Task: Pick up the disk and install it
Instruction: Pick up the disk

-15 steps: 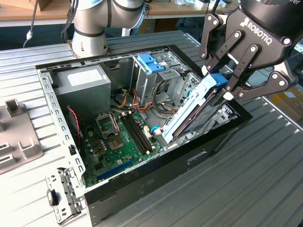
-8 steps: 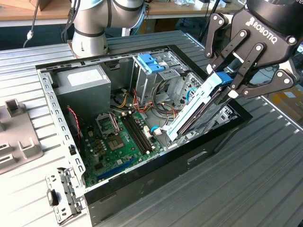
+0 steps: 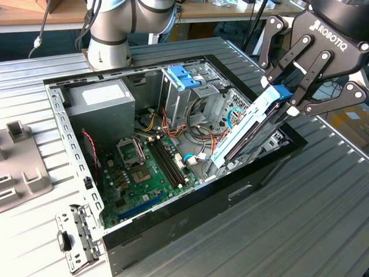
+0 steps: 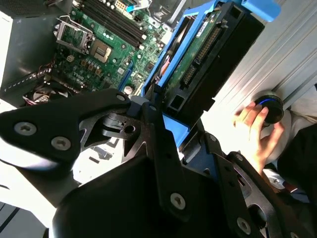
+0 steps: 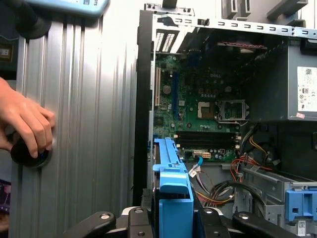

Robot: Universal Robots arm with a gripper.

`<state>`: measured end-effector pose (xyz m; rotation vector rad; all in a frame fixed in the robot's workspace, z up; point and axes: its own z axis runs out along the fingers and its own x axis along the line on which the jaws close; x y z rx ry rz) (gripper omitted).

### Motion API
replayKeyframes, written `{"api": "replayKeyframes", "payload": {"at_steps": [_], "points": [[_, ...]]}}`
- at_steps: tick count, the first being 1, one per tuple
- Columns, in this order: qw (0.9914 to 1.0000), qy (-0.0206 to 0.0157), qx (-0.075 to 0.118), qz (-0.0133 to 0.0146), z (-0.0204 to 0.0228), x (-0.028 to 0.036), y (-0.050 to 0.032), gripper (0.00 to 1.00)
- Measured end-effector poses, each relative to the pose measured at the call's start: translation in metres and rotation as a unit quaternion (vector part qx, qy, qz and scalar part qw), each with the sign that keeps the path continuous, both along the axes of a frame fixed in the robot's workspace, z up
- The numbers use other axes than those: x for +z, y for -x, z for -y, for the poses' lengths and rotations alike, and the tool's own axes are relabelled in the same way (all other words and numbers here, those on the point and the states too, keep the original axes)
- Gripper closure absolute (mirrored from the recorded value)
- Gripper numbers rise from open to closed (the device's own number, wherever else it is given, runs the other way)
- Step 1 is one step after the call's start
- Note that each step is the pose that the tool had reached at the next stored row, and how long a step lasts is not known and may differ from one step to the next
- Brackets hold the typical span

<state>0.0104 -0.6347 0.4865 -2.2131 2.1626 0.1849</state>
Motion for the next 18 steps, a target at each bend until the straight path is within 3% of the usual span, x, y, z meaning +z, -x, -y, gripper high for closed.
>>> {"api": "replayKeyframes", "payload": {"at_steps": [18], "points": [[1.0,0.0,0.0,0.0,0.0,0.0,-0.0297,0.63]]}}
